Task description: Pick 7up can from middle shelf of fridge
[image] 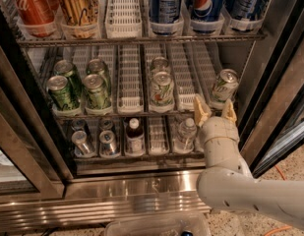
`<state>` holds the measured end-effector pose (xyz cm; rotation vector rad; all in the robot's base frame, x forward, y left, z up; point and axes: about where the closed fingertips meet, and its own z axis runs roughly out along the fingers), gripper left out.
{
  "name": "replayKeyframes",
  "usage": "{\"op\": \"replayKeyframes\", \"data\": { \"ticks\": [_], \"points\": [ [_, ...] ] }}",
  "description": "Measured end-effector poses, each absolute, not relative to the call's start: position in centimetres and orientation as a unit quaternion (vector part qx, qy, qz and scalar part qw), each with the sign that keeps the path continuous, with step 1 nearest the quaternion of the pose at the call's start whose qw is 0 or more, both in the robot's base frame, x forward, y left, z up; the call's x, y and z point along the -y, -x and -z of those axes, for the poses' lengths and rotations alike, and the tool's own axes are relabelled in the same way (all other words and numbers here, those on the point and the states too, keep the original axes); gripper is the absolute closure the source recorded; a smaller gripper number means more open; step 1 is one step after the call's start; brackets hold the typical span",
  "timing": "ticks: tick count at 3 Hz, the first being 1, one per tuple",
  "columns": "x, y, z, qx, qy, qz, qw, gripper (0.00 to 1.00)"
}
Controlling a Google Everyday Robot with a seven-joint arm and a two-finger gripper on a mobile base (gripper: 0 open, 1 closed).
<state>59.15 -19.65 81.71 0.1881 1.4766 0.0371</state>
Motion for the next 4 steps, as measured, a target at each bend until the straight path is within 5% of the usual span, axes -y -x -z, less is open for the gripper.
{"op": "replayKeyframes", "data": {
  "ticks": [4],
  "points": [
    [20.3, -61.7, -81.5, -0.645, -0.044, 0.031, 0.762, 0.25]
  ]
}}
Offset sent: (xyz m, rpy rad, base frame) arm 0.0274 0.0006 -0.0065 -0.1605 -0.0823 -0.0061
